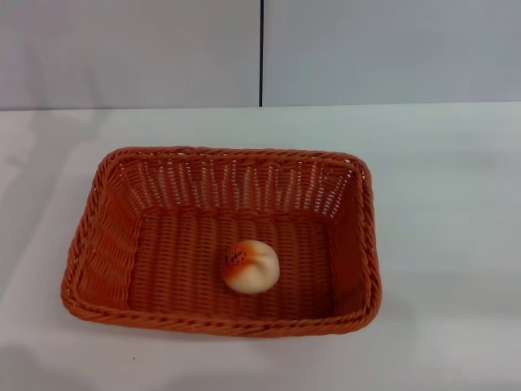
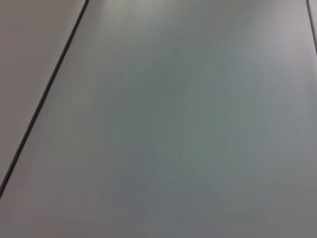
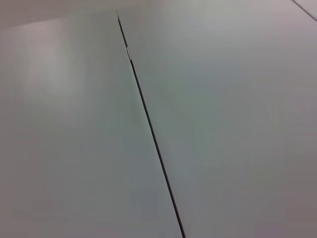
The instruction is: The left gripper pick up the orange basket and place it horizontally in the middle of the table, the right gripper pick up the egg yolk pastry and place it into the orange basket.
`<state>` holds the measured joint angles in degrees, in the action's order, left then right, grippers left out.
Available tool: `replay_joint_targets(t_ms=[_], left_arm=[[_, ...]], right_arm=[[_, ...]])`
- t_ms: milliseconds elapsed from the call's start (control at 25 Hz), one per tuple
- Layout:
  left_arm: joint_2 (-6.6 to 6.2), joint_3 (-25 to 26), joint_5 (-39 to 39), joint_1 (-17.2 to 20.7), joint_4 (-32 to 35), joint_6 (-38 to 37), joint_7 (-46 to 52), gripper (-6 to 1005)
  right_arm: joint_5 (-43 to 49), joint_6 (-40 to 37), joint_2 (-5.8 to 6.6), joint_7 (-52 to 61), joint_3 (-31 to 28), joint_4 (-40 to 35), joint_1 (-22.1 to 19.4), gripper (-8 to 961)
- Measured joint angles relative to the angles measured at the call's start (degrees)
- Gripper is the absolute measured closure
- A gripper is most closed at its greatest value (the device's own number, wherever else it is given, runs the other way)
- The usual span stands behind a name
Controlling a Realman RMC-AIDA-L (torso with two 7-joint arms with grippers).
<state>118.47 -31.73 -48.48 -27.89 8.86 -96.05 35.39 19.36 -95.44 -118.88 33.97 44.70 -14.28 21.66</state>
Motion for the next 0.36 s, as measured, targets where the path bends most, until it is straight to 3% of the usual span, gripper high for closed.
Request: replay_joint_targets(t_ms=[360], left_arm=[[0.00,0.1,0.5,-0.2,-0.3,0.2,-0.2,202]], right_arm=[[0.0,0.4,-0.11,0.0,-0.7,1.7,1.7,255]])
